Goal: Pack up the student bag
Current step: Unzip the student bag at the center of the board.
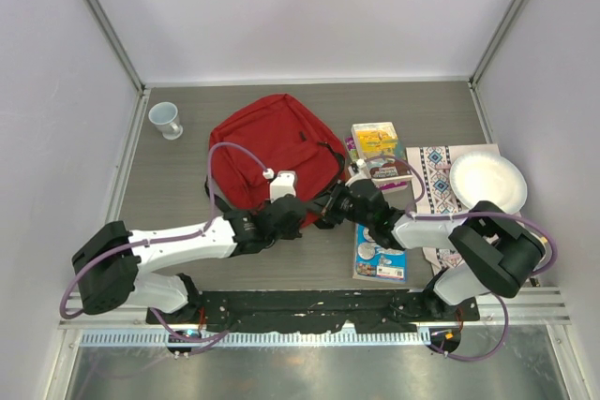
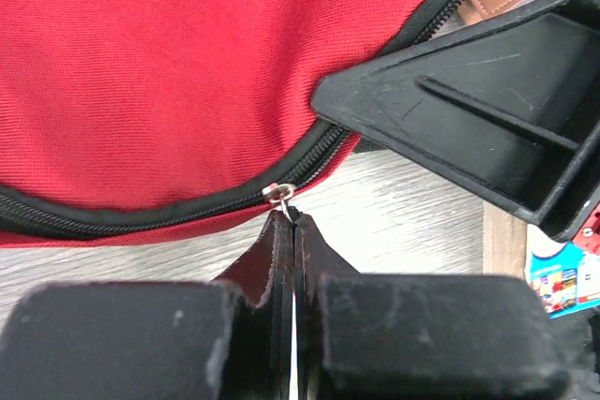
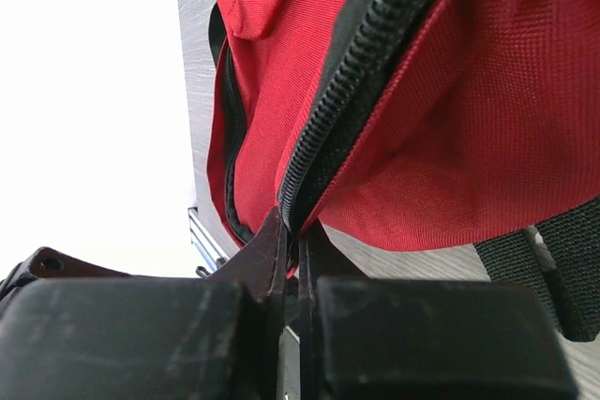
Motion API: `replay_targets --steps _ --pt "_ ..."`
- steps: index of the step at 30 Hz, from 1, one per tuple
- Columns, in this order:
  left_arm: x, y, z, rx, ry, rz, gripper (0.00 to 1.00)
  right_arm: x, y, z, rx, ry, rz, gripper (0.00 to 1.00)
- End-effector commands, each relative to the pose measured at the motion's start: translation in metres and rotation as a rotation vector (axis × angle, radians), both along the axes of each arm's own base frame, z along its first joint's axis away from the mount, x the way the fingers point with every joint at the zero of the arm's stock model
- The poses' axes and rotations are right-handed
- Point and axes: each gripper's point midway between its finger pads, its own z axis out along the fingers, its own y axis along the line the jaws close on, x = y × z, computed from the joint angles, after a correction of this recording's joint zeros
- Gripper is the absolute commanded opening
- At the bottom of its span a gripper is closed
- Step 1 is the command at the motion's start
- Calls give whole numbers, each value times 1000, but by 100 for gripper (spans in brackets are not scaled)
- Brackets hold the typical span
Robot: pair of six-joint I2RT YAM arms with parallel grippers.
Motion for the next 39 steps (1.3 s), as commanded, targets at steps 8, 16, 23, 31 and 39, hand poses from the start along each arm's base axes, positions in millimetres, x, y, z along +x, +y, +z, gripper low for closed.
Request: replay_targets --steps 8,16,23,31,39 --pt "13 84 5 229 -33 151 0 3 -13 -10 -88 -59 -27 1" --pt "13 119 11 246 7 206 0 0 -24 -22 -123 -52 -49 1" --pt "3 154 10 305 76 268 0 0 -24 -20 -132 -70 -44 1" --pt "26 197 9 362 103 419 0 -9 -21 -17 -136 -94 -2 1" --pt "58 207 5 379 112 509 0 -20 -19 -16 -134 -108 18 1"
